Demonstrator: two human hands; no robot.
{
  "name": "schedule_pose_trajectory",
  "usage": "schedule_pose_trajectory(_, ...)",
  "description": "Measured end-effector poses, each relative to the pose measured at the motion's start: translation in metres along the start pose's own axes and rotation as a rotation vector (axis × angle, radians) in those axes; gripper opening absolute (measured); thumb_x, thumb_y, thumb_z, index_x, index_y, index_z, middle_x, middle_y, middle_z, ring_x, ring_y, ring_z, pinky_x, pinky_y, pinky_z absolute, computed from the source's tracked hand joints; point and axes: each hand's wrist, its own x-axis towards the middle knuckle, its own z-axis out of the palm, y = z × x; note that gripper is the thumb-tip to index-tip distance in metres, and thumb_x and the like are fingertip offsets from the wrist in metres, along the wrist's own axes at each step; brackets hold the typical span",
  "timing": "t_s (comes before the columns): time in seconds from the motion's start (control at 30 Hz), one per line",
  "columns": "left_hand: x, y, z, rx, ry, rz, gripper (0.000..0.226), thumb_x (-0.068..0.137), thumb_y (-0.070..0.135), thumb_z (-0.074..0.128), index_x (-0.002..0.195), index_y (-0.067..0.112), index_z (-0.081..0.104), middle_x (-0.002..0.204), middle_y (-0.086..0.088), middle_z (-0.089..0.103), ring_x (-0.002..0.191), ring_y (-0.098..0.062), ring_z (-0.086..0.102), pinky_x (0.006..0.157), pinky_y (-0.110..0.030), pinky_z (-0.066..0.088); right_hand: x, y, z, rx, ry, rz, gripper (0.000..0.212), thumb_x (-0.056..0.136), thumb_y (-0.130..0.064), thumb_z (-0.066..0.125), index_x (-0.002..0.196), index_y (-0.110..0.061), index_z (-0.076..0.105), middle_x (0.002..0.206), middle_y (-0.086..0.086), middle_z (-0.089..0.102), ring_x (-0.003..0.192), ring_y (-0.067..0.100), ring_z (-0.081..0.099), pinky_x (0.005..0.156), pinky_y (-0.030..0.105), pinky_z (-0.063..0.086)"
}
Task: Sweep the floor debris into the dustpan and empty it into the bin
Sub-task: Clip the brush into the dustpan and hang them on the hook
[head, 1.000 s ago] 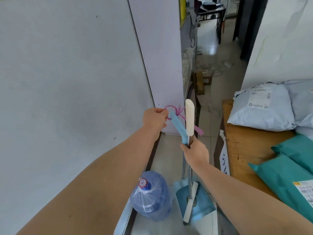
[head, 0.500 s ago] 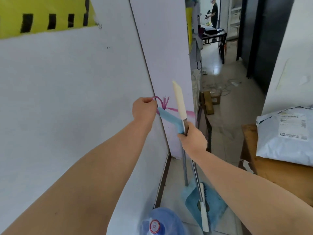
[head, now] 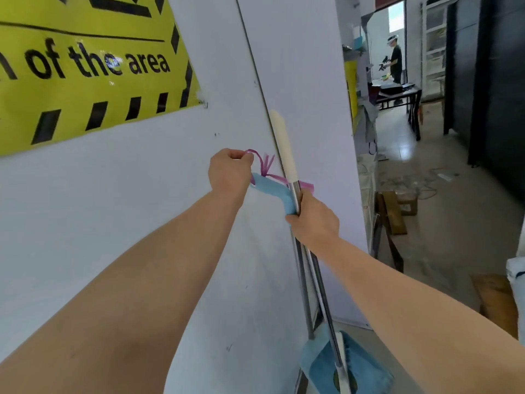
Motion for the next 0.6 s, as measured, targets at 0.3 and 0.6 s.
schedule_pose_trajectory(0.3,0.084,0.035,-0.005,0.153,0.182,0.029,0.004,0.086,0.021,0.065,0.085,0.020,0.068,0.080,0.003,0.067,0.081,-0.020,0.067,0.080,-0.038,0.059,0.093,-0.044,-0.006,0.062,-0.032,-0.174,0.037,0.088,-0.020,0.059,0.124,-0.024,0.051,0.086,-0.005,0.055,0.074,0.020,0.052,0.065,0.026,0.040)
schedule_pose_trajectory(0.6,0.157,0.068,-0.005,0.360,0.255,0.046,0.003,0.086,0.022,0.068,0.084,0.020,0.067,0.072,0.000,0.067,0.073,-0.024,0.070,0.071,-0.042,0.062,0.176,-0.066,-0.019,0.104,-0.112,-0.316,0.035,0.086,-0.024,0.061,0.120,-0.025,0.055,0.089,-0.005,0.062,0.076,0.020,0.058,0.057,0.024,0.037)
